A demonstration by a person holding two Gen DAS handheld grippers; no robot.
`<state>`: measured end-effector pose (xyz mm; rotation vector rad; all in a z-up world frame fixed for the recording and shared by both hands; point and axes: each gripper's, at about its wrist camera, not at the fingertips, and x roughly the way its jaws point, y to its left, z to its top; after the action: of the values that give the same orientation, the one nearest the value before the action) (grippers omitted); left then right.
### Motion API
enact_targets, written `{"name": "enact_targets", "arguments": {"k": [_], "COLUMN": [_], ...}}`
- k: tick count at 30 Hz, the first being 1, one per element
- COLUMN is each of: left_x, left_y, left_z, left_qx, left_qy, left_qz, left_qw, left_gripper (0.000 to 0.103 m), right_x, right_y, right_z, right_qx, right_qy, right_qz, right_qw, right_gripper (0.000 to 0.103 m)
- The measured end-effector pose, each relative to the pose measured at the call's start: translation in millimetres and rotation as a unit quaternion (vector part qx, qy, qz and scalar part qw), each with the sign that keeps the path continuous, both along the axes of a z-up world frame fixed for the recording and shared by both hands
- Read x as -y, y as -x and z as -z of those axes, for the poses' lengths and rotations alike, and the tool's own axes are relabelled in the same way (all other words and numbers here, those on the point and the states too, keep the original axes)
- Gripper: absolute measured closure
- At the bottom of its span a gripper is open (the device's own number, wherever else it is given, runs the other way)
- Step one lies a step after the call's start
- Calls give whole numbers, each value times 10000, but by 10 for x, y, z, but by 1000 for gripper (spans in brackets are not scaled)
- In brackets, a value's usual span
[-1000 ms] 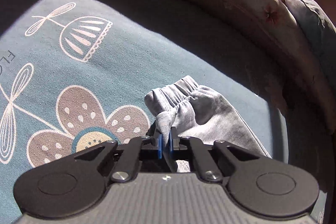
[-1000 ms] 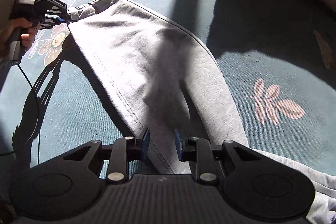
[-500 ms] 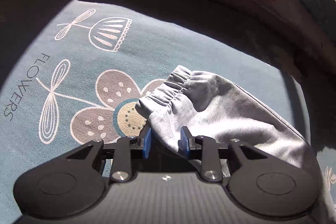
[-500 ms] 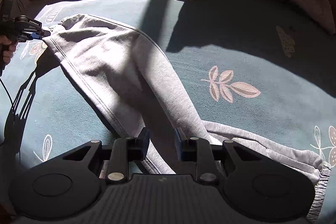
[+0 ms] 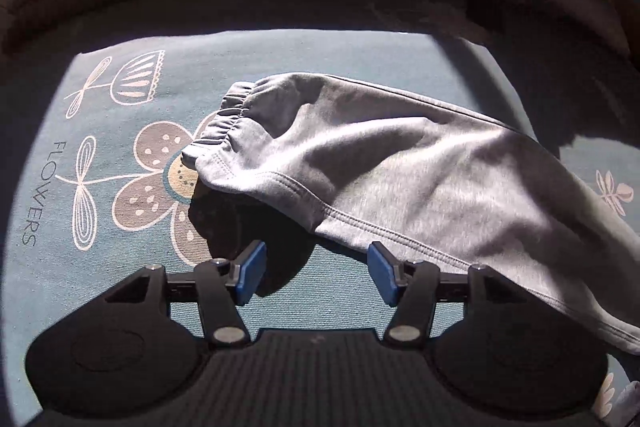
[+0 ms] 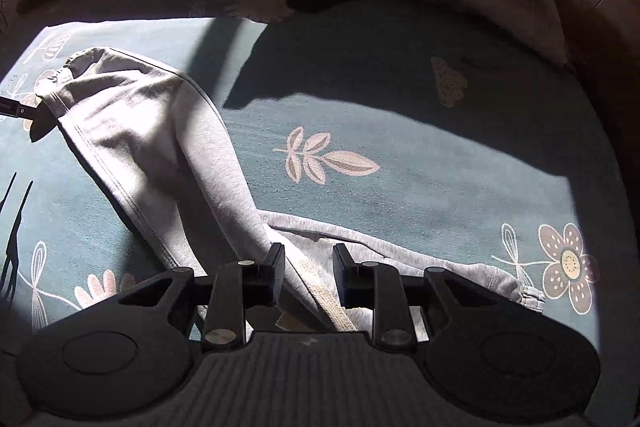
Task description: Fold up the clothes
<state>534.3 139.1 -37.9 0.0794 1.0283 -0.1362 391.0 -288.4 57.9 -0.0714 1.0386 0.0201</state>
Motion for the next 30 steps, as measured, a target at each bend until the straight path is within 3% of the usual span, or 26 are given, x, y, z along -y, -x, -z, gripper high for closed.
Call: {"name": "enact_targets", "arguments": {"k": [5, 9, 17, 24, 30], "left_x": [555, 1013, 1962, 2518, 2671], "left_y": [289, 490, 616, 643, 642], "left_z": [-245, -396, -455, -194, -9], "left_qx": [155, 34, -197, -552, -754], "left_qy": [32, 174, 335, 355, 205], "left_qz": [212, 197, 361, 592, 602], "left_qw": [9996, 9996, 9986, 9961, 9951], "left_gripper": [42, 38, 37, 37, 37], "right_x": [269, 586, 1428, 1559, 1153], "right_y": [-19, -9, 23, -236, -697], "right_z": [-23, -176, -409, 213, 763], "right_qx": [97, 188, 27, -70, -134], "right_qy": [-145, -201, 406, -260, -564], "right_qz": [-298, -658, -1373, -2248, -3389], "right_qw": [9994, 9975, 9897, 9740, 9390], "right_gripper": [74, 73, 73, 73, 73]}}
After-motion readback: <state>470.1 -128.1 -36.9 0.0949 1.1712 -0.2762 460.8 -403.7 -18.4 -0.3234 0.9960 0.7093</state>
